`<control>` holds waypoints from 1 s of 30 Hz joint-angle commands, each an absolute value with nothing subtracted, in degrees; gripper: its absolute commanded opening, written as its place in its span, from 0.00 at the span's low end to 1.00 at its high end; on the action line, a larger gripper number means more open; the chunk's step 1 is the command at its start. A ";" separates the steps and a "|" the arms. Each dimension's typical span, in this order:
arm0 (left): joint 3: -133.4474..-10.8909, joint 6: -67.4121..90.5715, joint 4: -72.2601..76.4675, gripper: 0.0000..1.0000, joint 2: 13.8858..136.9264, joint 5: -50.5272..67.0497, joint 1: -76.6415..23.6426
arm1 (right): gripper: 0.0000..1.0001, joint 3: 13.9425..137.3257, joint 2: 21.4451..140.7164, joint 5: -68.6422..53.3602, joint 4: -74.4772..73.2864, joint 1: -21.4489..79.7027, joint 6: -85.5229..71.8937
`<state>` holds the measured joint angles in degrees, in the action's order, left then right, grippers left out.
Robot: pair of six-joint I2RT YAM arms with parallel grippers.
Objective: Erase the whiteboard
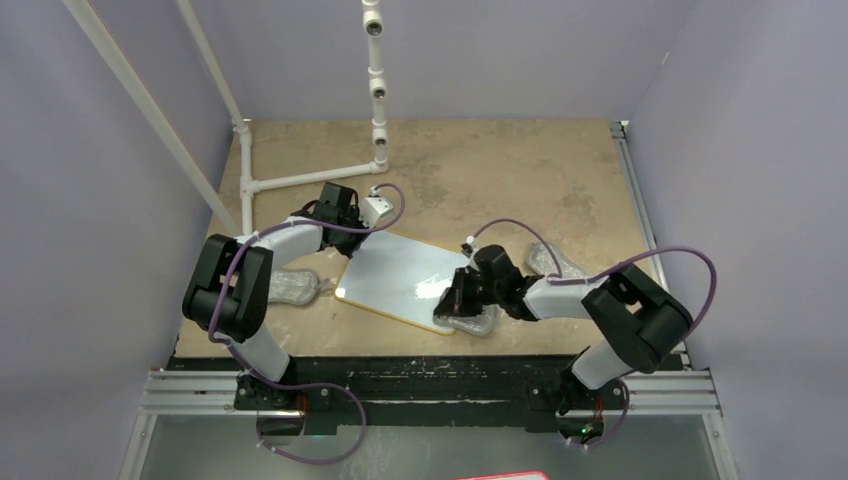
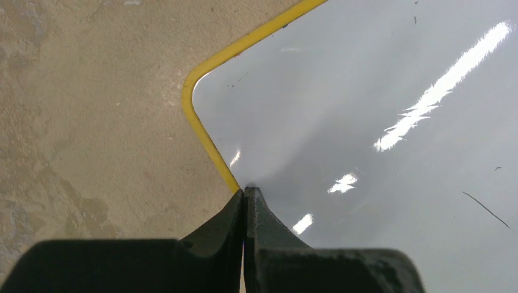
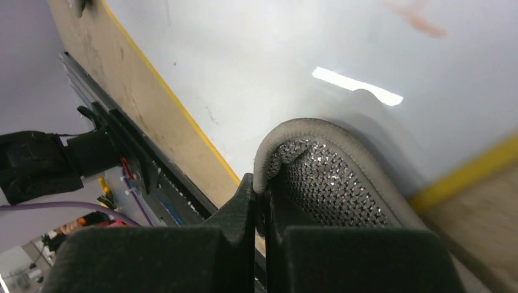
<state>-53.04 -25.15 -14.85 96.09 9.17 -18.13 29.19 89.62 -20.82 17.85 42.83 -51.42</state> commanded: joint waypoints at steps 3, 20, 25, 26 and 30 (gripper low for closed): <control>-51.28 -25.49 -22.50 0.00 98.17 8.30 -18.28 | 0.00 28.13 91.14 -17.94 9.11 36.74 -46.54; -51.57 -25.59 -22.36 0.00 98.12 8.64 -18.98 | 0.00 56.48 110.16 -20.67 10.72 28.09 -43.66; -52.51 -25.22 -22.66 0.00 97.29 9.23 -18.98 | 0.00 46.60 100.26 -17.34 9.43 23.39 -39.58; -52.89 -24.85 -22.65 0.00 97.03 9.37 -18.98 | 0.00 46.87 99.19 -17.34 8.87 23.38 -39.09; -55.29 -22.90 -23.81 0.04 94.91 10.72 -18.98 | 0.00 51.78 98.50 -18.83 7.47 23.38 -39.41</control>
<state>-53.89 -24.84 -16.82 96.07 8.95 -18.57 47.57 99.85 -19.90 9.65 22.24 -42.09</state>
